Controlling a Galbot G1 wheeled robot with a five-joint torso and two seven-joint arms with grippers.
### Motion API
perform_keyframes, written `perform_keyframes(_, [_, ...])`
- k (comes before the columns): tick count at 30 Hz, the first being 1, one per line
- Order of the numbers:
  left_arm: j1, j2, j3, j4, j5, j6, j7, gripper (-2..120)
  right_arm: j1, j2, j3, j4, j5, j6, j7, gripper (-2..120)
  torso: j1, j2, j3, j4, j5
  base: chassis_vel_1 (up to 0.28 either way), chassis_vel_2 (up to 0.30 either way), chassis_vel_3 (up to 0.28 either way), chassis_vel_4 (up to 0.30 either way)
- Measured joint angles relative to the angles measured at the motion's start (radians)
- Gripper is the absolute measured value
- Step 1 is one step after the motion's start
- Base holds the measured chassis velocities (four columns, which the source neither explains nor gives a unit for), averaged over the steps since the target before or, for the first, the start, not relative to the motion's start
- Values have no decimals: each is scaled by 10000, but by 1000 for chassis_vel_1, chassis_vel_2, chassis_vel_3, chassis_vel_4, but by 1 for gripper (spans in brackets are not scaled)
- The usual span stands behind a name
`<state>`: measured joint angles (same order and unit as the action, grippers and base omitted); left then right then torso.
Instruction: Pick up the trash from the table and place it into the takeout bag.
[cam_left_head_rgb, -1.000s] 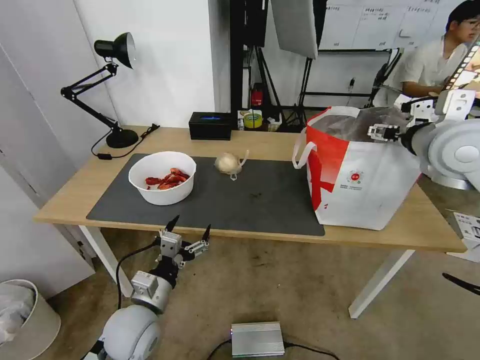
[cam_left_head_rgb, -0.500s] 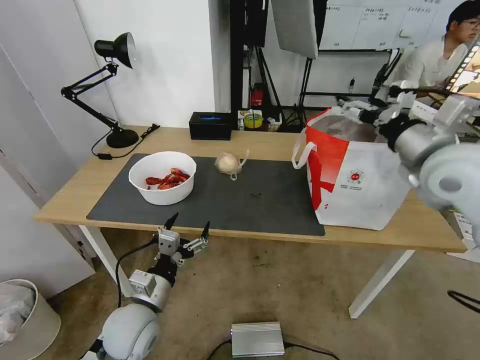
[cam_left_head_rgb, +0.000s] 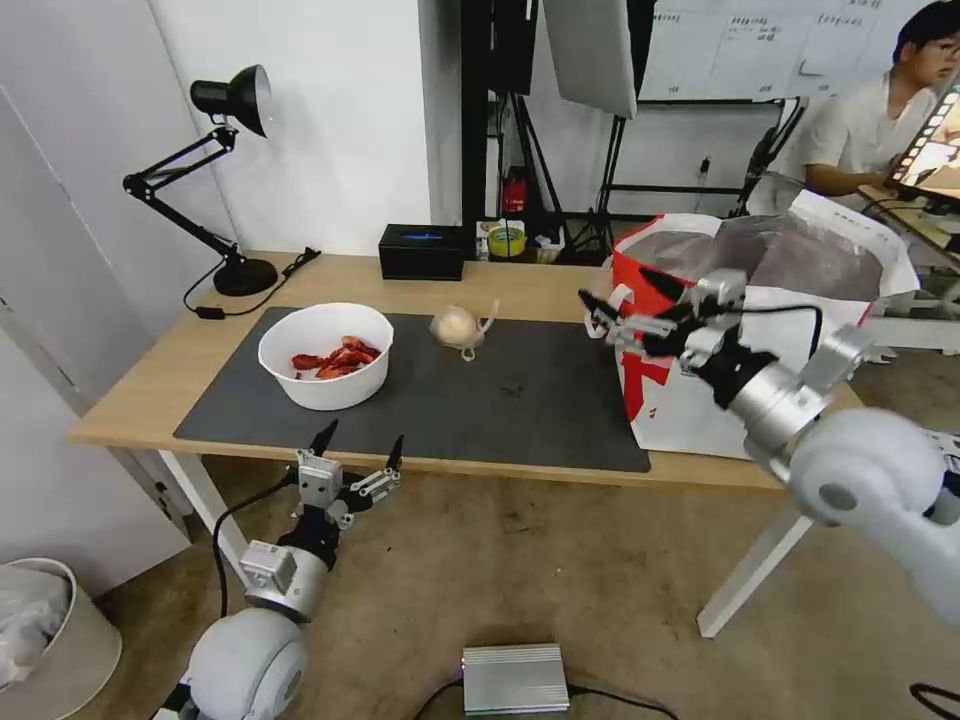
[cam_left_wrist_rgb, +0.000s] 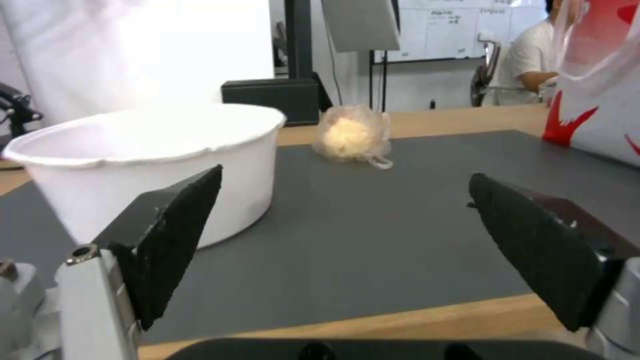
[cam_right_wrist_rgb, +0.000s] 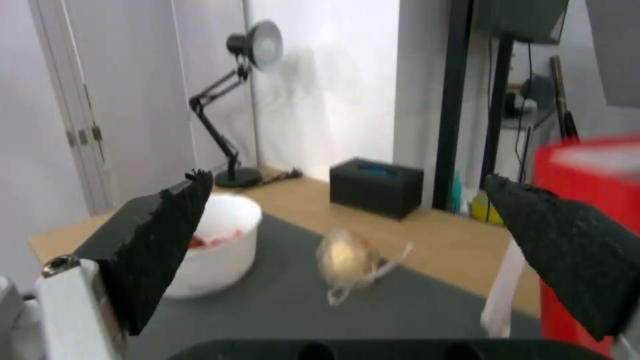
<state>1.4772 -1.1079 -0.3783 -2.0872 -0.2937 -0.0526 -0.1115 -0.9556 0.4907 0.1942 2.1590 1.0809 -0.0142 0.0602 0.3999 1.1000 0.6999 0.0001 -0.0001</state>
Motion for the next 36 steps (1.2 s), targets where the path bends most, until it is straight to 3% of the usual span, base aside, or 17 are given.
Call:
perform_keyframes(4, [98,-15,-95,35,84,-64,3,100,-905,142,164,69,-513,389,144,100,0,0,-1,0,-1,0,0,0,0])
perform_keyframes(11, [135,5,-150,105,121,-98,6,100,-3119,1496,285,71,-2670,1623,1331,100,0,0,-1,-2,2,0,0,0,0])
perform_keyframes(17, [135,-9,-136,213,287,-133,-200,100,-4158,2260,353,-148,-3964,2196,1626,100,-1,0,0,-1,0,0,0,0,0])
perform_keyframes(26, [220,9,-133,324,323,-240,-233,100,-4946,2799,528,-570,-4593,2833,1300,100,0,1,0,-1,0,0,0,0,0])
perform_keyframes(36, [387,40,-137,337,426,-240,-187,100,-4964,2912,466,-681,-4639,2854,1325,100,1,0,0,-1,0,0,0,0,0])
